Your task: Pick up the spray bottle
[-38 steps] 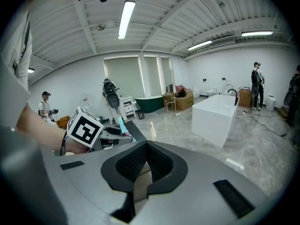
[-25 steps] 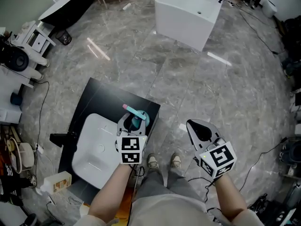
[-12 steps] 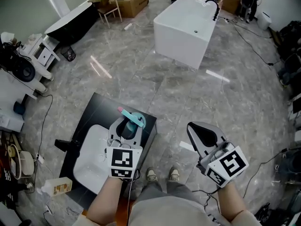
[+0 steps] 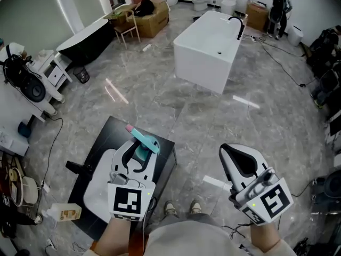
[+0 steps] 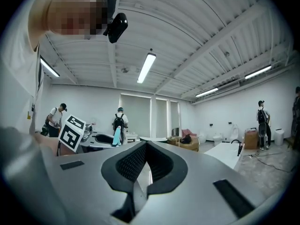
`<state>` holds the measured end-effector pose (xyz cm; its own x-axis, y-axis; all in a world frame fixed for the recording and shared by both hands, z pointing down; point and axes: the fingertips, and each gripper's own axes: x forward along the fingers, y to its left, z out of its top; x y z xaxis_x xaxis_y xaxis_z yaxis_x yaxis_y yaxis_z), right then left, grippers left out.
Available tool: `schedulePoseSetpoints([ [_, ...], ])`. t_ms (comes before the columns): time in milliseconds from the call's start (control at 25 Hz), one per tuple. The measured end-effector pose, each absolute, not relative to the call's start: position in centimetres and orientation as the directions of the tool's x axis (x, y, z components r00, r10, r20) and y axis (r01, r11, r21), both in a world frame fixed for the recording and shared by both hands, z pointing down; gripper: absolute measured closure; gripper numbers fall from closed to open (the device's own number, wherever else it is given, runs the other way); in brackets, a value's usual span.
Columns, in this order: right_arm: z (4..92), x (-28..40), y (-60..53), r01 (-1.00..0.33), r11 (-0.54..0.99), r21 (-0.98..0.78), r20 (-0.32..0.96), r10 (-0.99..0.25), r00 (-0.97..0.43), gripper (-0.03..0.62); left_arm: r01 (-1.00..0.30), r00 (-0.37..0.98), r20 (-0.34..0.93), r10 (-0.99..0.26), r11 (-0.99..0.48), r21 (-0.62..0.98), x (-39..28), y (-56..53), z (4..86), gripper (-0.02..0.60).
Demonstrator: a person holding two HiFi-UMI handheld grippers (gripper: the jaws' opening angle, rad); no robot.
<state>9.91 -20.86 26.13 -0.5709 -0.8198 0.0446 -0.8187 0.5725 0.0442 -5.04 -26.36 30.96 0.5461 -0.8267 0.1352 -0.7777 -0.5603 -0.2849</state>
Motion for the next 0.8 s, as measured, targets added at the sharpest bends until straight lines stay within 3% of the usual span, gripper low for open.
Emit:
schedulePoseSetpoints([
  [320, 25.0, 9.9, -17.3, -0.788, 0.612, 0.07, 0.056, -0.791, -0.609, 0.566, -0.782, 0.561, 0.085, -0.823, -0.561, -0.27, -4.5, -21.8, 27.6, 0.43],
  [800, 26.8, 7.8, -16.1, -0.736, 0.676, 0.026, 0.077, -0.736, -0.673, 0.566, -0.797, 0.552, 0.113, -0.826, -0.563, -0.218, -4.8, -19.2, 29.7, 0.43],
])
